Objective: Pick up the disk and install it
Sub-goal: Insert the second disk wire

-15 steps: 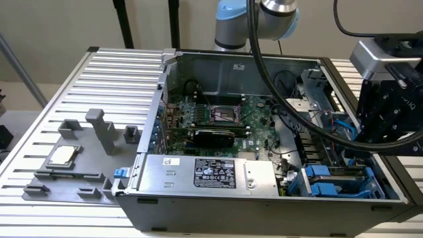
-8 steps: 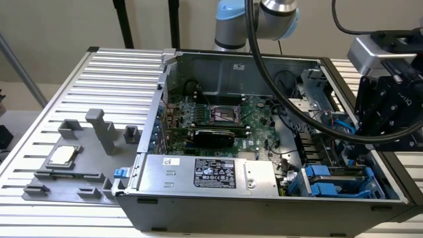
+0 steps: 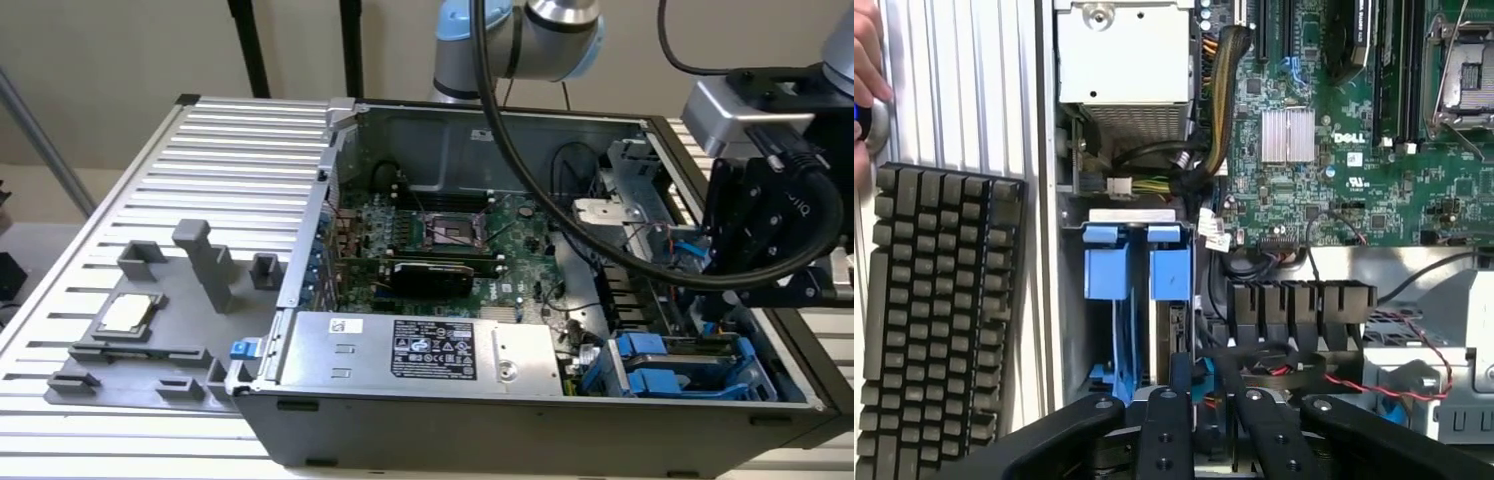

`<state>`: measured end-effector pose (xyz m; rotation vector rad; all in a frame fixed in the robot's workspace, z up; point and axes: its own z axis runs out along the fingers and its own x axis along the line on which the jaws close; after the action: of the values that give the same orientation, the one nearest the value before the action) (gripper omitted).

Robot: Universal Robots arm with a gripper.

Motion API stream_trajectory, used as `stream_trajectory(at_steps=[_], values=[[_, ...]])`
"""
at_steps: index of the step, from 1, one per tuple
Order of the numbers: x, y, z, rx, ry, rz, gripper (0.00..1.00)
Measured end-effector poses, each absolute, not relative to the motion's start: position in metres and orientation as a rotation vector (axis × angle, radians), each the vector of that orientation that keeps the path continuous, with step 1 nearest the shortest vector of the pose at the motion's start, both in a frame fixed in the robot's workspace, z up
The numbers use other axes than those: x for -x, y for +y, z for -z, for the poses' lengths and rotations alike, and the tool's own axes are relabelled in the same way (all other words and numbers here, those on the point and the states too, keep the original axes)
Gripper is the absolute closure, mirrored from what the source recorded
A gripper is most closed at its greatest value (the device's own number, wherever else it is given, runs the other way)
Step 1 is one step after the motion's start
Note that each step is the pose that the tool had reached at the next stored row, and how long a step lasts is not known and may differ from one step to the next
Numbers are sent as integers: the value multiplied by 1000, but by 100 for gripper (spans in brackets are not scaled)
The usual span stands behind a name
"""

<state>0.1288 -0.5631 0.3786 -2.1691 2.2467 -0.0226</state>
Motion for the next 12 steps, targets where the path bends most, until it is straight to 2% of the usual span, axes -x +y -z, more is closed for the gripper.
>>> stream_trajectory(at_steps=[12], values=[[-128, -563, -372, 2174, 2255, 39, 0]])
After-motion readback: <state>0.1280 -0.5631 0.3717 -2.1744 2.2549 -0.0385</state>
